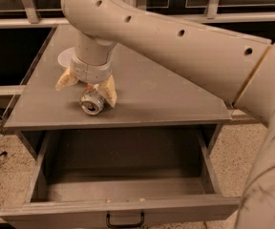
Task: Place 7up can into top drawer
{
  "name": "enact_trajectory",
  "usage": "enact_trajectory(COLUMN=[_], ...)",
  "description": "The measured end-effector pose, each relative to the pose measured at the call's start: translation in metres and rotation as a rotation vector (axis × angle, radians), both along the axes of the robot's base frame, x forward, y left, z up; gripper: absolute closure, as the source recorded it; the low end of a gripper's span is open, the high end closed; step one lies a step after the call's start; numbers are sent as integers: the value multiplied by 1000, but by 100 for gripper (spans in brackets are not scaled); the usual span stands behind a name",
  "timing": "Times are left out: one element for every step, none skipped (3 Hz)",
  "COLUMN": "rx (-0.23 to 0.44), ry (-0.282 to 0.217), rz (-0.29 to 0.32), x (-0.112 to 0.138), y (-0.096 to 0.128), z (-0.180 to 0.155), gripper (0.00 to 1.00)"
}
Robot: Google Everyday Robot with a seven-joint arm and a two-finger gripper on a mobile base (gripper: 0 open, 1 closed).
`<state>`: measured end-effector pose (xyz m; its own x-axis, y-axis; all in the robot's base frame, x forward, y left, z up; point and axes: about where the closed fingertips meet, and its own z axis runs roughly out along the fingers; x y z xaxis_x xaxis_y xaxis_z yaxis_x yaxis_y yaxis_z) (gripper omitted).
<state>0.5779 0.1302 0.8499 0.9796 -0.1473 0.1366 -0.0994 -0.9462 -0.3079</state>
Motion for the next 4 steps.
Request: enact_trajectory(rx=[14,32,196,262], ry=[-13,-11,36,68], rz=[2,5,26,19], x=[-2,-2,-3,-9], y=[0,0,2,-1], z=[2,2,-5,0], gripper=[42,73,96,100])
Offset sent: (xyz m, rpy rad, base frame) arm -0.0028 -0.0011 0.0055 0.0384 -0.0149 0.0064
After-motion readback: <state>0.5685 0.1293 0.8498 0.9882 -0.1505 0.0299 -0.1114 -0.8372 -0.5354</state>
